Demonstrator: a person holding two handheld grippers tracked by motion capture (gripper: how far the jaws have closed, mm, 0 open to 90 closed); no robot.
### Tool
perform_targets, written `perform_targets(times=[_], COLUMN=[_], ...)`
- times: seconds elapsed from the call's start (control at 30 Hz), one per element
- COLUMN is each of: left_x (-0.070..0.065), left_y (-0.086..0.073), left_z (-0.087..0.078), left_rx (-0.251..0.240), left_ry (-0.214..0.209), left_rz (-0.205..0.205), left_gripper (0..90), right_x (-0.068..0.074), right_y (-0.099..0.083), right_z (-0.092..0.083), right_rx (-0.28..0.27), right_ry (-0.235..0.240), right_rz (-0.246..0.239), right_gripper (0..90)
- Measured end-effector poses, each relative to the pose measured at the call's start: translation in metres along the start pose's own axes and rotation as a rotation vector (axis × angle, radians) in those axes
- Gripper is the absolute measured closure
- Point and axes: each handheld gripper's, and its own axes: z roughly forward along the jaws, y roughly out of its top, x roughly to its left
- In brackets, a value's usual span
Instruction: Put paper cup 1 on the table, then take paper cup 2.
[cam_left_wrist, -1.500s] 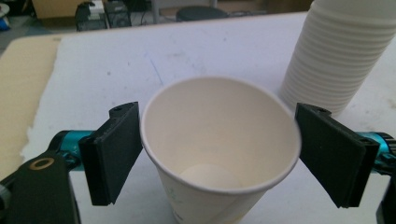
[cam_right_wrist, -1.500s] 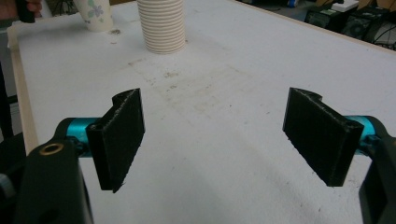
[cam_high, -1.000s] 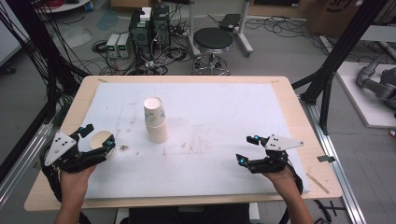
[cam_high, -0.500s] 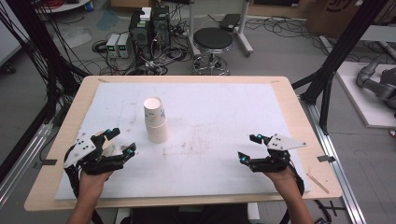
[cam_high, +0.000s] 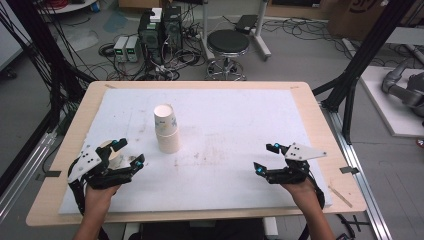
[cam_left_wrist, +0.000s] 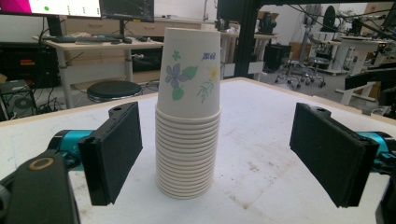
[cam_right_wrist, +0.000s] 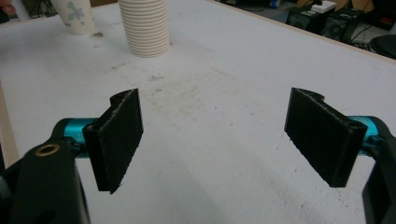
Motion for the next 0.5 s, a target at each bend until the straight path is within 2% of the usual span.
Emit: perform_targets(times=[0.23, 0.5], left_x=[0.0018, 0.0026], left_y=[-0.0038, -0.0080], left_z=[0.0022, 0.0017], left_rx=[0.017, 0.026], left_ry=[-0.003, 0.013], left_rz=[-0.001, 0.000], left_gripper=[16.8, 16.8], right_x=[-0.0007, -0.0001], right_y=[-0.0005, 0.0023], right_z=[0.0014, 0.0030], right_rx=[-0.002, -0.007], right_ry=[0.008, 0.023], right_rz=[0.007, 0.020], right_gripper=[20.0, 20.0])
